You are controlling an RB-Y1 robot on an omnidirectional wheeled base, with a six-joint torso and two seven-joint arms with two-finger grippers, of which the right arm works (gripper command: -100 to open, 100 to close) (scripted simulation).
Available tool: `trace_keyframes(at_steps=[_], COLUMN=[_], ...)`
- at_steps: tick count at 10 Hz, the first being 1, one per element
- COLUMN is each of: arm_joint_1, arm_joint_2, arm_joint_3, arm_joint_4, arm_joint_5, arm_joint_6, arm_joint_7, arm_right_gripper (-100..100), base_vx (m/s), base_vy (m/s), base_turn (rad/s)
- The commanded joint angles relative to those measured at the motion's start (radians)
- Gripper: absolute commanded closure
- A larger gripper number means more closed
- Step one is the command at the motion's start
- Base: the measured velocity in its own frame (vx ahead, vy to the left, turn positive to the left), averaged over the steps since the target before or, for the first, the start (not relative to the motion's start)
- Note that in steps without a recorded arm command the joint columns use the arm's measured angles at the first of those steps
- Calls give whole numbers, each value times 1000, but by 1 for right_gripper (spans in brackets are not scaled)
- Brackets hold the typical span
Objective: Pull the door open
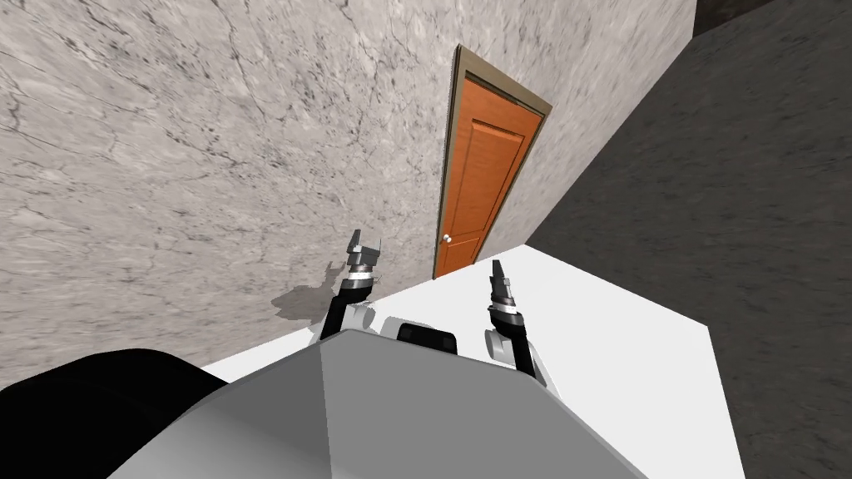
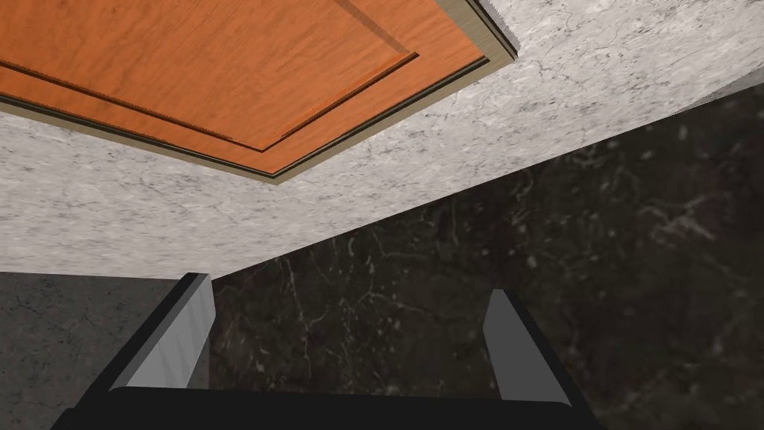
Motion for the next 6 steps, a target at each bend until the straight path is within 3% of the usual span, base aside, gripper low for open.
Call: trace_keyframes(at_steps=[1,6], arm_joint_1=[-8,-43], arm_joint_2=[-8,-26], arm_joint_3=[0,5], arm_joint_4=[37,164], arm_joint_5=[-4,-15], arm_joint_6=[-6,-21], arm_joint_7=[40,167], arm_right_gripper=[-100,-100], base_vx=[82,98], base_vy=[-52,-45], base_turn=[116,138])
